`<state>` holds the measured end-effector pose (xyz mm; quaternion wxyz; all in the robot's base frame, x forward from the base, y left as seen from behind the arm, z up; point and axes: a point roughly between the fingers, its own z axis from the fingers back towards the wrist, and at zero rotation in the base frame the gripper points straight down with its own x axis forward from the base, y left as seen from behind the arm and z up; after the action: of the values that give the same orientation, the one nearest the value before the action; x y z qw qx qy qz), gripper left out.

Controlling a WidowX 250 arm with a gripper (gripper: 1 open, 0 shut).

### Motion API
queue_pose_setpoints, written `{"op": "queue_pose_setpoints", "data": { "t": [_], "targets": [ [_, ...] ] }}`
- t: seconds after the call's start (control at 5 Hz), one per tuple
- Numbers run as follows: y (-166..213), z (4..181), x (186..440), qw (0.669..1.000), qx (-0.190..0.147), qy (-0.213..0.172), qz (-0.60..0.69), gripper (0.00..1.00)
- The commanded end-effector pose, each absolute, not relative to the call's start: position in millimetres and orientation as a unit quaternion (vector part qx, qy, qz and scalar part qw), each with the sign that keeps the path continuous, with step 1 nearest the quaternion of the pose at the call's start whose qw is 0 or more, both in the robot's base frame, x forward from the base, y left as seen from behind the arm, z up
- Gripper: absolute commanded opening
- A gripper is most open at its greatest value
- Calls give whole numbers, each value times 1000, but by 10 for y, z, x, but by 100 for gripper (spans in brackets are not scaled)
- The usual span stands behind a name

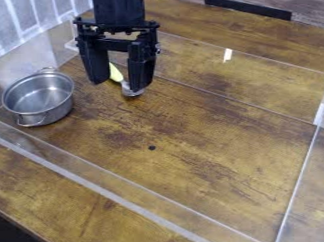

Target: Move the green spoon to the left

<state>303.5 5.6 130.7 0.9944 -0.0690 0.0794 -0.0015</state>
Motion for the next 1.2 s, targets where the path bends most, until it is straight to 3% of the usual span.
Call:
{"op": "queue_pose_setpoints", "data": {
  "t": [0.0, 1.0],
  "targets": [
    [3, 1478, 3065, 996, -67, 53, -14, 100],
    [-79, 1322, 3024, 993, -65, 96, -10, 100]
  ]
}}
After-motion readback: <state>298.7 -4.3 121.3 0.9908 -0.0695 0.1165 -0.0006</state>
